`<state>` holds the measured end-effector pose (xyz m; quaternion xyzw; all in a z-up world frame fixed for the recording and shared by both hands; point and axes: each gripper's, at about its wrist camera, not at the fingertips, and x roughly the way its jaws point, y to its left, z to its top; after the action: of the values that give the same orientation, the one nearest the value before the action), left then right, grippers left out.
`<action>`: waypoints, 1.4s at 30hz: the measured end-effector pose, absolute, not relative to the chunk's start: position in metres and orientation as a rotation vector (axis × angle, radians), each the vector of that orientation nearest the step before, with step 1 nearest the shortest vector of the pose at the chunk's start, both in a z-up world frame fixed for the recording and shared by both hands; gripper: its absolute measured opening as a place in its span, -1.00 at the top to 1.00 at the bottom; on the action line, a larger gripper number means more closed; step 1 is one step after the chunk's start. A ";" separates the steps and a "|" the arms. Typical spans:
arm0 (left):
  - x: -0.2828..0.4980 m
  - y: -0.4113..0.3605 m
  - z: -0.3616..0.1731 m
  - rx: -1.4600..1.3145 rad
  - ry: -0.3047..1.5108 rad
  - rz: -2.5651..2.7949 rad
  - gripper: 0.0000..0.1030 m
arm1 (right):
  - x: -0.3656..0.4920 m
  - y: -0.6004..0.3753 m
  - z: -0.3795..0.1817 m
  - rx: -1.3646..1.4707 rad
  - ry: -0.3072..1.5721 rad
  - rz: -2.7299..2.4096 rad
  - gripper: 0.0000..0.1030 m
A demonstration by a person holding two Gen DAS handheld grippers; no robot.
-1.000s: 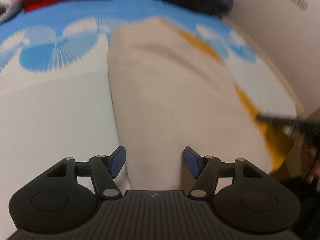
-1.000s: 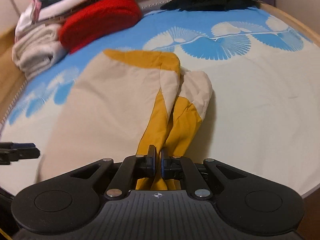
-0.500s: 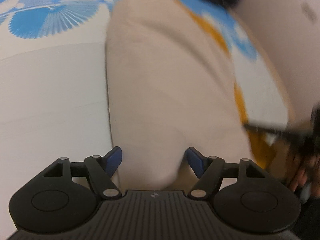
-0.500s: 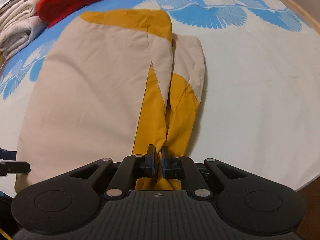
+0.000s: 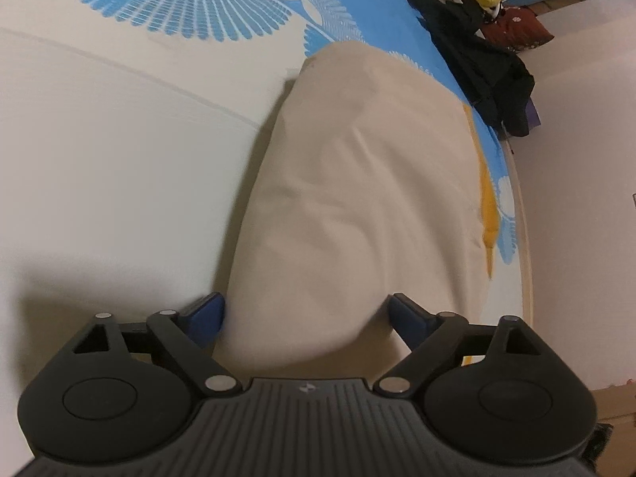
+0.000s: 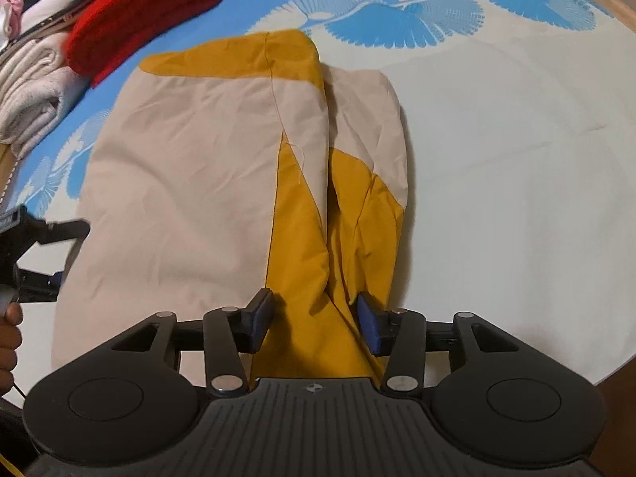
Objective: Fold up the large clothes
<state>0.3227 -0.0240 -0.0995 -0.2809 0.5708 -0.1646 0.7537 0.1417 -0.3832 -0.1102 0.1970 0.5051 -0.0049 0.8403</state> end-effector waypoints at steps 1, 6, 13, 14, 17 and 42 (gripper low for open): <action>0.327 -0.027 -0.105 -0.614 1.249 -0.353 -0.79 | 0.143 -0.382 -0.111 0.419 1.073 -0.018 0.04; 0.335 -0.034 -0.119 -0.644 1.242 -0.352 -0.78 | 0.150 -0.377 -0.116 0.428 1.092 -0.052 0.01; 0.339 -0.042 -0.097 -0.559 1.155 -0.399 0.18 | 0.157 -0.368 -0.114 0.394 1.078 -0.069 0.36; 0.338 -0.044 -0.089 -0.526 1.129 -0.413 0.27 | 0.158 -0.365 -0.112 0.388 1.068 -0.066 0.59; 0.337 -0.040 -0.068 -0.502 1.056 -0.417 0.34 | 0.163 -0.355 -0.106 0.365 1.026 -0.055 0.82; 0.314 0.123 -0.066 -0.527 1.290 -0.342 -0.65 | 0.215 -0.274 -0.095 0.417 0.968 0.102 0.45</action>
<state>0.3142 0.1225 -0.0661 -0.2414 0.5912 -0.1567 0.7534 0.2148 -0.2742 -0.0953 0.1989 0.4617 0.0485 0.8631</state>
